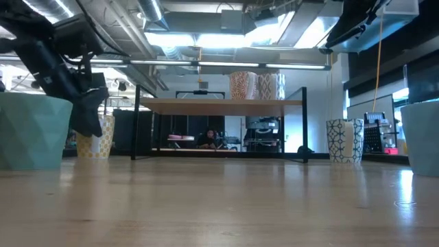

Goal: Place coffee mugs
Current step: Put the yellow patterned mug on the shelf

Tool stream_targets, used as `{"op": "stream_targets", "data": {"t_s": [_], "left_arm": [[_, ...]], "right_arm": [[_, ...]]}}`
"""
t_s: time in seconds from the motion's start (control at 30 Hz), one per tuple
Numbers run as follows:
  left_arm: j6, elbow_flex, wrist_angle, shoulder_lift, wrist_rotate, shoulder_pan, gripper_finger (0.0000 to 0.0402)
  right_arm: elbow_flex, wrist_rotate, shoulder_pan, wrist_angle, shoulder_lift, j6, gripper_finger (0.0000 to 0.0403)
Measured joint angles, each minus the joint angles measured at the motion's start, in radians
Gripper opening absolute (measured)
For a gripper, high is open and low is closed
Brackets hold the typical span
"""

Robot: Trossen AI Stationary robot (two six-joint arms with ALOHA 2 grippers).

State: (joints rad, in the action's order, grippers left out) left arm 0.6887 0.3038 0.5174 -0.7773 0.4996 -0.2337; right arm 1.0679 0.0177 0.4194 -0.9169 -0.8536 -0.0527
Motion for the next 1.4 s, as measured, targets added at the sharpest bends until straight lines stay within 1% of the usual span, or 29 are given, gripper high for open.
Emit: {"op": "stream_targets", "data": {"t_s": [0.2,0.43,0.6,0.7,0.83,1.03,1.17,1.23,1.4], "left_arm": [[-0.016,-0.039,-0.078,0.000,0.071,0.000,0.0183],[-0.045,-0.075,-0.209,0.000,0.099,0.000,0.0183],[-0.076,-0.076,-0.223,0.000,0.150,0.001,0.0171],[-0.101,-0.080,-0.223,0.000,0.154,0.000,0.0155],[-0.100,-0.097,-0.222,0.000,0.166,0.000,0.0124],[-0.098,-0.113,-0.222,0.000,0.173,0.000,0.0062],[-0.112,-0.111,-0.222,0.000,0.211,0.000,0.0023],[-0.115,-0.111,-0.222,0.001,0.212,0.000,0.0016],[-0.115,-0.111,-0.222,0.001,0.196,0.000,0.0016]], "right_arm": [[0.000,0.000,0.000,0.000,0.000,0.002,0.0147],[0.001,0.000,0.000,0.000,0.000,0.003,0.0147],[0.001,0.000,0.000,0.000,0.000,0.003,0.0147],[0.001,0.000,0.000,0.000,0.000,0.003,0.0147],[0.001,0.000,0.000,0.000,0.000,0.003,0.0147],[0.001,0.000,0.000,0.000,0.000,0.003,0.0147],[0.001,0.001,0.000,0.000,0.000,0.009,0.0147],[0.001,0.001,0.000,0.000,0.000,0.017,0.0147],[0.001,0.001,0.000,0.000,0.000,0.019,0.0147]]}}
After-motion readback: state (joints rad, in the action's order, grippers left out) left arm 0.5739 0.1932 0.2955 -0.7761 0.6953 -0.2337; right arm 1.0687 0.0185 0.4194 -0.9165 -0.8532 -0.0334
